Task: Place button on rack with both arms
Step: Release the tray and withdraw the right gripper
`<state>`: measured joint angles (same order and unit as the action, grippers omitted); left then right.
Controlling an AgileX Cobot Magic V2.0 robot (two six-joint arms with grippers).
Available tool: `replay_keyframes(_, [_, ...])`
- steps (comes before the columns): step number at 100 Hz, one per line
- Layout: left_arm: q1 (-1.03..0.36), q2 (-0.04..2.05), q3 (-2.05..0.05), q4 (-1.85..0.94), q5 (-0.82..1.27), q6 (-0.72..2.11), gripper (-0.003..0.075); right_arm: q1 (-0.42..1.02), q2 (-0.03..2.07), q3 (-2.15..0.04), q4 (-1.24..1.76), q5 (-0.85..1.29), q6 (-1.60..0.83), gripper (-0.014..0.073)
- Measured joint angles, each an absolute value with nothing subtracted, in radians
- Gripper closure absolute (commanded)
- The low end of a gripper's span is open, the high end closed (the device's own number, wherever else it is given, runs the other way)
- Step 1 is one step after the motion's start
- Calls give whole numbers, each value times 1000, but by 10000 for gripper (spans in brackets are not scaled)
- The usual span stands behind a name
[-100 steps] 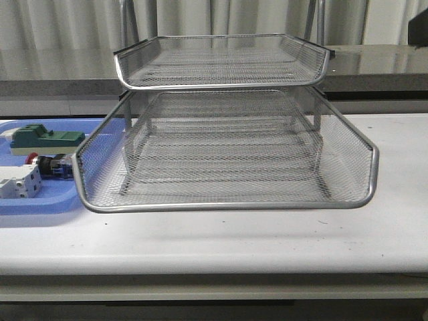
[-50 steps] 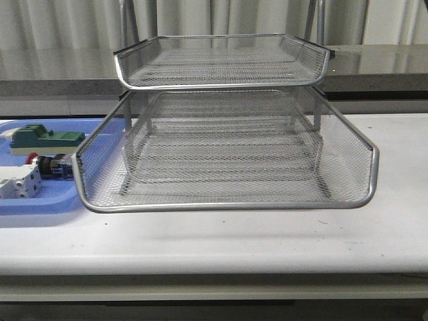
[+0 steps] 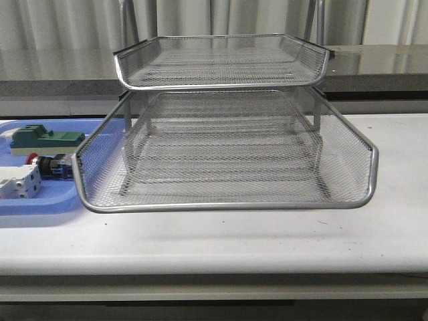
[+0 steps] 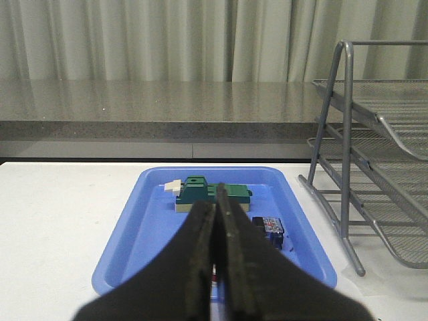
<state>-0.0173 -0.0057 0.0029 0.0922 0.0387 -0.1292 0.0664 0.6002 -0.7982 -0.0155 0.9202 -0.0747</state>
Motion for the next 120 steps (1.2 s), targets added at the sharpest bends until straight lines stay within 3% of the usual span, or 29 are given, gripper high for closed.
replay_keyframes(23, [-17,-6,3,92,39,-129,740,66,503,-800,-24,1047,-66,673])
replay_keyframes(120, [-17,-6,-26,-13,85,-129,740,66,487,-800,-24,1072,-64,664])
